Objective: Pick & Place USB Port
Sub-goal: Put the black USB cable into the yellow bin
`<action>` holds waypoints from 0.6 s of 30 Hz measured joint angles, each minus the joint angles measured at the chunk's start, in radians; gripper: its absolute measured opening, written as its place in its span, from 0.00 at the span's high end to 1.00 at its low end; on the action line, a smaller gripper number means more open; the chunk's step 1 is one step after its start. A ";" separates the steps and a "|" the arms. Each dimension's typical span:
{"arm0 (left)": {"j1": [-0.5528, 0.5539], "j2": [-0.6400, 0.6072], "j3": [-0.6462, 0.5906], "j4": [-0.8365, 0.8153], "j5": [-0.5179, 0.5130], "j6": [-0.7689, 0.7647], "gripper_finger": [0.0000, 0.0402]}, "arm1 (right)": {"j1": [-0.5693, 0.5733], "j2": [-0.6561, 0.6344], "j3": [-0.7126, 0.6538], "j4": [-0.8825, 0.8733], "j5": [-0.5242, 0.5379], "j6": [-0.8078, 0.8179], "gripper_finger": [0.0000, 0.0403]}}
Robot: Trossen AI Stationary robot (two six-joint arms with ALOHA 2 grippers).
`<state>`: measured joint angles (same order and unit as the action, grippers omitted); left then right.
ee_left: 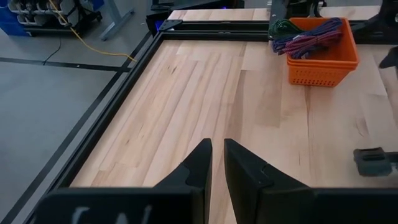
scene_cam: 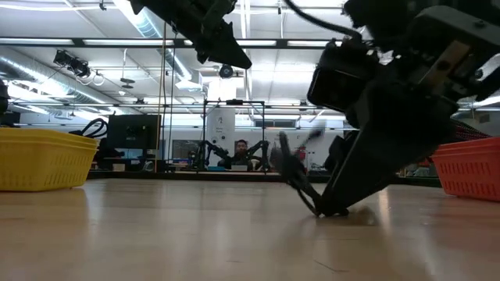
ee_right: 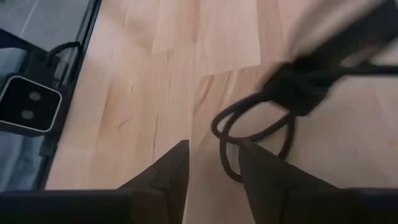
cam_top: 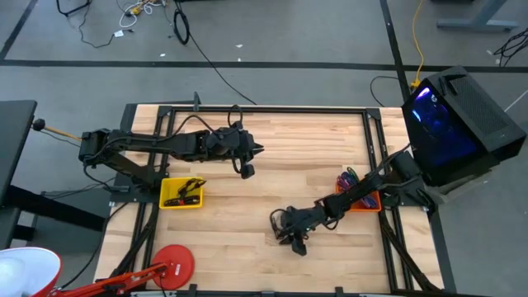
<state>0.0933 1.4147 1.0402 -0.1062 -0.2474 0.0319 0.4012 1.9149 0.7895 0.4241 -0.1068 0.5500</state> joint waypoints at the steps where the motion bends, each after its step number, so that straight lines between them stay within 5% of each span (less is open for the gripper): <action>1: 0.000 0.000 0.000 0.000 0.001 0.000 0.88 | -0.007 0.000 0.005 -0.008 -0.010 -0.001 0.64; 5: 0.000 0.000 0.000 0.000 0.001 0.000 0.88 | -0.018 0.000 0.005 -0.001 0.025 0.007 0.67; 15: 0.000 0.000 0.000 -0.001 0.001 0.000 0.88 | -0.034 -0.008 0.003 -0.017 0.018 -0.062 0.96; 18: 0.000 0.000 0.000 -0.001 0.001 0.000 0.88 | -0.032 -0.009 0.003 -0.021 0.030 -0.076 0.98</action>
<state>0.0933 1.4147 1.0401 -0.1074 -0.2462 0.0314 0.3687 1.9060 0.7921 0.4034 -0.0764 0.4742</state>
